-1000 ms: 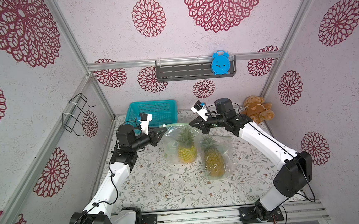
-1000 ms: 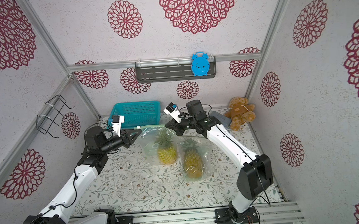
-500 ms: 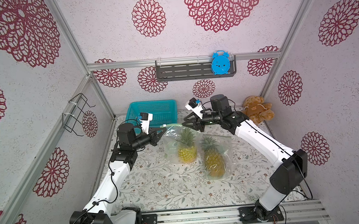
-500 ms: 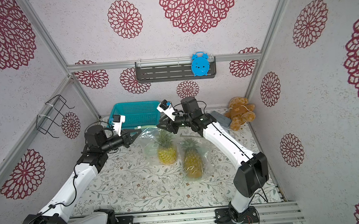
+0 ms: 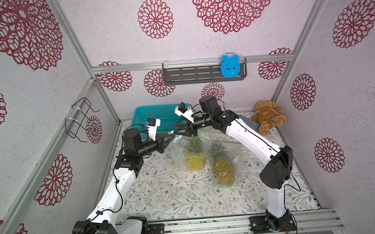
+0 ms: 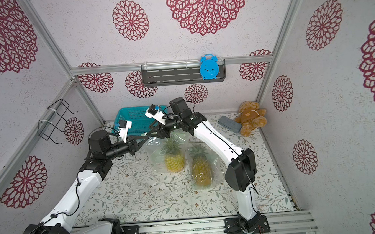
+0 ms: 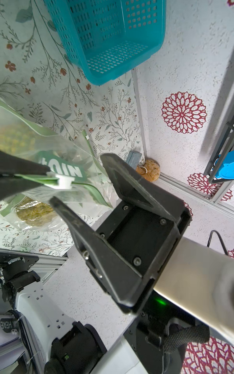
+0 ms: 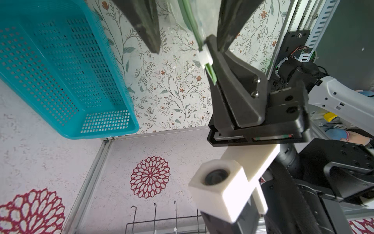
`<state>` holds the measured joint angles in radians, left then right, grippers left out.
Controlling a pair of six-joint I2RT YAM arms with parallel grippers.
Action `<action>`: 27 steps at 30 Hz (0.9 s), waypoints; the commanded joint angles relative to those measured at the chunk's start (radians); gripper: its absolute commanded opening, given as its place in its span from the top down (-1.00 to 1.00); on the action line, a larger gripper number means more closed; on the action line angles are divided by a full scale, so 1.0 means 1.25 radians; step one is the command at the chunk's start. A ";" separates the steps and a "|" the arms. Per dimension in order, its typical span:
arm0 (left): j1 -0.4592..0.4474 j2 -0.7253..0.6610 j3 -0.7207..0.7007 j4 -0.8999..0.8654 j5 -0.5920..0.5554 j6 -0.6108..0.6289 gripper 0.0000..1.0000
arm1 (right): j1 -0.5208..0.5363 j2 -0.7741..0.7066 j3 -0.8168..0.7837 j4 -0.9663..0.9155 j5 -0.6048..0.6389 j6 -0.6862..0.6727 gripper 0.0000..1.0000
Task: Open the zip-top bag and take out the pineapple
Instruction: Unzip the zipper on the zipper food storage bag.
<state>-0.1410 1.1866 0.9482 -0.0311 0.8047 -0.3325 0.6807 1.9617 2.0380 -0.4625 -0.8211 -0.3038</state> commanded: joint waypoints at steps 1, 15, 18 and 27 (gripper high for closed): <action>0.004 0.006 0.023 -0.015 0.020 0.023 1.00 | 0.008 0.003 0.051 -0.046 -0.039 -0.023 0.01; 0.004 0.012 0.029 -0.018 0.013 0.029 1.00 | 0.011 0.028 0.082 -0.083 -0.087 -0.034 0.19; 0.004 0.011 0.028 -0.019 0.013 0.030 1.00 | 0.013 0.032 0.086 -0.086 -0.088 -0.032 0.21; 0.004 0.007 0.027 -0.024 0.014 0.034 1.00 | 0.015 0.047 0.106 -0.100 -0.087 -0.028 0.38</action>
<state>-0.1410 1.1965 0.9627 -0.0509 0.8120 -0.3061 0.6907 2.0193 2.1319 -0.5682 -0.8986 -0.3298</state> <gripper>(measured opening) 0.043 0.324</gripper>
